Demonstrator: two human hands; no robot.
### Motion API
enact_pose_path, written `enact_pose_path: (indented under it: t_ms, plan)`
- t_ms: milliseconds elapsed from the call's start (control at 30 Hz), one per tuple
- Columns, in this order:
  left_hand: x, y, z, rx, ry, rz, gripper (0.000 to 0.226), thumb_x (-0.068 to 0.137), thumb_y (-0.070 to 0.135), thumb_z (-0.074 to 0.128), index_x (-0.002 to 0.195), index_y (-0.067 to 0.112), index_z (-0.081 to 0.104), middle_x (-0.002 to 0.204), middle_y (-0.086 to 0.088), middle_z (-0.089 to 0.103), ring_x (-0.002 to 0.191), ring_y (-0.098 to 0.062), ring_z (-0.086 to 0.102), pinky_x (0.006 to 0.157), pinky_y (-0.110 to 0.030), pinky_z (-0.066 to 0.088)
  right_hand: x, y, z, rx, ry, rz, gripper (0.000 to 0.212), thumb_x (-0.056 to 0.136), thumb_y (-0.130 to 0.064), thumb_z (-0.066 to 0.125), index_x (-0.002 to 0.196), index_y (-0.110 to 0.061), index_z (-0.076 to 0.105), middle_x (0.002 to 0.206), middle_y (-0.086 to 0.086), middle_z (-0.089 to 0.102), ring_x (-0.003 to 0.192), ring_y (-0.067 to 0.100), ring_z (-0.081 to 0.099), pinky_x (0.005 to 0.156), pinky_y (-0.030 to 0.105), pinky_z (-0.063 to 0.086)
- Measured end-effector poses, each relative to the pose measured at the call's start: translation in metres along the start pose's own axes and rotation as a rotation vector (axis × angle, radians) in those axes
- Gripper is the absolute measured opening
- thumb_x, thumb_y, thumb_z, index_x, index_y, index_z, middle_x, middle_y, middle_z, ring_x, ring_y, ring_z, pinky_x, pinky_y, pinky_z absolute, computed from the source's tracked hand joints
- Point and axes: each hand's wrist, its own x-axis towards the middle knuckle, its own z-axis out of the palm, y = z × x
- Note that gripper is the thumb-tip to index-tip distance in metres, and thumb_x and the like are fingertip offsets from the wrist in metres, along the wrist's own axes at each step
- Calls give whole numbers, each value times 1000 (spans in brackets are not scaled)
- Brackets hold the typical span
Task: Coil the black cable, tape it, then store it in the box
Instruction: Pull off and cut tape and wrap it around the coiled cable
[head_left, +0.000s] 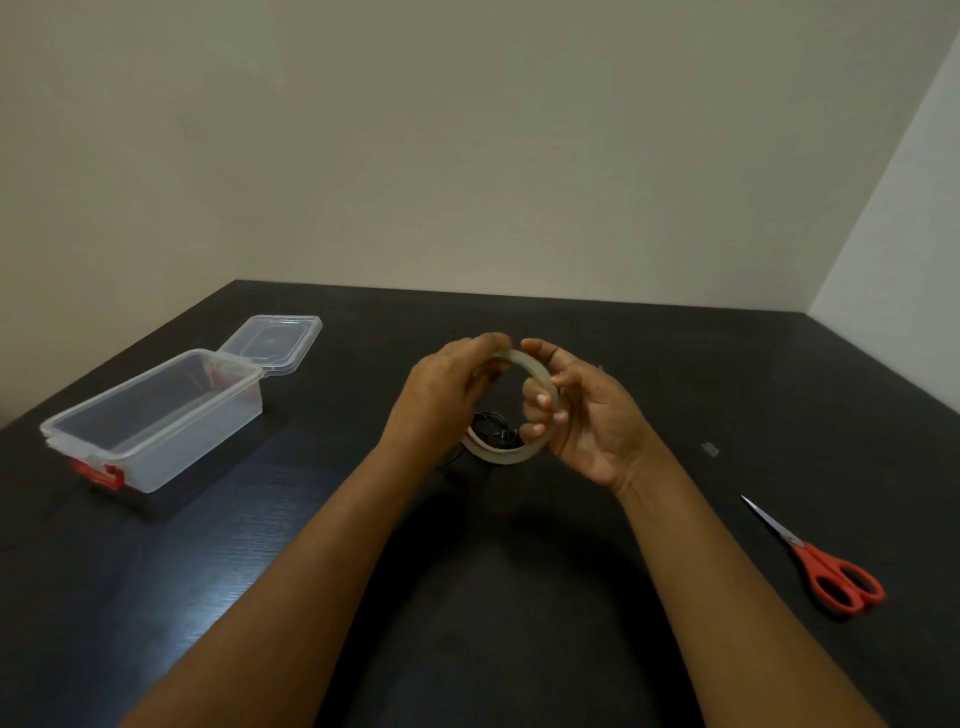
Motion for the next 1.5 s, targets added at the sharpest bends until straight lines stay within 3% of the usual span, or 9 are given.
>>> enact_pose_path:
  t_ms: [500,700,800,900,1100,1200,1300,1400,1500]
  plan:
    - [-3,-1,3,10,149,130,26,91,32,46,106,17,60,83,-4,64,67,-15,60,58,-30,53,-1,1,-2,-145,-14,-32,18,89,-14,38,100,-18,52,54,-2,41,44,8,32,49,22,32]
    - [-2,-4,5,-42,107,46,22,91,19,55,109,12,64,93,-2,66,81,-9,60,72,-20,50,-2,-1,2,-138,-24,-33,20,95,-12,36,108,-14,52,63,5,55,49,11,45,51,24,43]
    - [1,-3,-2,-198,-47,-145,22,93,11,52,111,17,62,94,7,60,81,-3,59,72,-11,48,-4,-2,4,-224,-20,-63,25,98,-11,38,117,-9,54,82,11,67,64,16,62,62,29,55]
    - [5,-2,-14,-444,-372,-355,17,95,16,48,99,25,62,90,5,64,81,-8,63,73,-21,52,-5,-5,3,-317,-34,-22,29,99,-13,39,120,-9,58,95,12,70,82,20,68,72,32,57]
    - [6,-3,-30,-510,-700,-441,17,95,21,48,95,30,63,87,11,66,72,2,62,73,-20,46,-7,-7,5,-422,-63,81,23,97,-16,42,98,-11,65,93,15,67,71,17,67,71,30,59]
    - [6,-5,-30,-608,-574,-464,19,94,19,50,101,29,64,94,7,67,76,-4,64,69,-21,52,-8,-9,5,-321,-14,37,24,99,-18,39,101,-9,61,86,14,71,75,20,71,75,33,60]
    - [10,-4,-31,-682,-264,-433,27,95,42,42,97,28,66,95,6,66,83,-2,61,75,-20,46,-3,-9,4,-299,144,-166,23,101,-16,37,103,-8,59,85,12,73,79,21,71,76,32,59]
    - [9,1,-19,-295,-108,-188,44,78,66,42,89,27,61,87,11,58,85,-4,51,74,-18,39,4,-1,3,-501,300,-335,17,100,-15,41,104,-12,57,88,5,73,83,17,71,82,35,57]
    - [6,7,-2,-62,-80,-67,33,84,55,46,86,23,51,79,7,52,74,-10,48,65,-23,40,8,11,5,-812,310,-385,13,99,-17,46,102,-20,58,99,5,67,92,20,68,85,40,57]
